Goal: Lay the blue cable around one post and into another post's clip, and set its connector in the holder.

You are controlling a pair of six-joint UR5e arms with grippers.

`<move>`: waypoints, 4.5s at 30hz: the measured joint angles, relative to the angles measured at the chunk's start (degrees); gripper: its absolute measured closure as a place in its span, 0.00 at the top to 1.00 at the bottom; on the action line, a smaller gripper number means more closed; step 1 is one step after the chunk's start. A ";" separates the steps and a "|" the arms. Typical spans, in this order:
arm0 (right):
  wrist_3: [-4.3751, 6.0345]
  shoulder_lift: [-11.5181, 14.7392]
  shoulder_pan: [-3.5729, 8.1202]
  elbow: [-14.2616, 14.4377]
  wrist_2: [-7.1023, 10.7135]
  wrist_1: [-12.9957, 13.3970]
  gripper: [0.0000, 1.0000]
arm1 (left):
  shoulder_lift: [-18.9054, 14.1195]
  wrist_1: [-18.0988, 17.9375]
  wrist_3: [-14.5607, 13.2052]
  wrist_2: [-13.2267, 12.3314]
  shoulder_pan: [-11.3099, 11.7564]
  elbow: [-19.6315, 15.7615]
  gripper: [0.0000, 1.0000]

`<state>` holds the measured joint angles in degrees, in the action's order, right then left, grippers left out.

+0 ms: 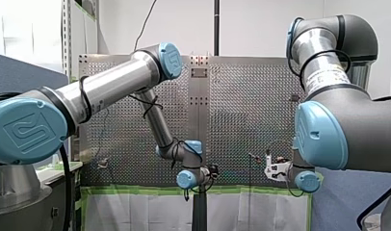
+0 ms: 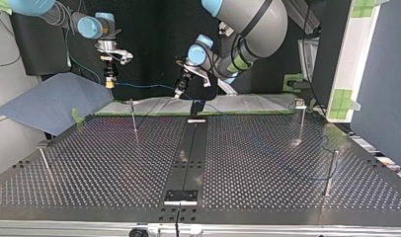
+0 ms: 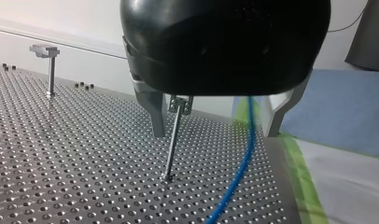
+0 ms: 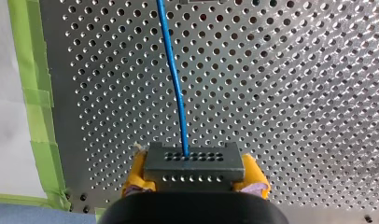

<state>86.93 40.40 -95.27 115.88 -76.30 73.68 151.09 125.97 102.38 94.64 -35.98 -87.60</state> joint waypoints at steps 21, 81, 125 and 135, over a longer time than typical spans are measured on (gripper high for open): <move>0.02 0.01 0.42 0.00 0.01 -0.09 0.00 | 0.02 3.92 -1.49 1.53 -0.45 1.84 0.70; 6.93 -0.40 9.06 -8.16 0.50 -5.73 0.00 | 0.04 6.21 -2.29 6.32 -6.81 7.00 0.00; 6.74 -5.14 10.58 -15.16 7.09 -9.63 0.00 | 1.49 10.10 -0.66 4.67 -5.83 11.58 0.00; 7.19 -5.35 10.33 -16.54 7.49 -9.60 0.00 | 4.87 14.12 0.41 3.67 -5.37 16.10 0.00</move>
<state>94.12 35.05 -84.95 99.34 -68.81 64.08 155.96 140.08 102.79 98.32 -41.35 -71.50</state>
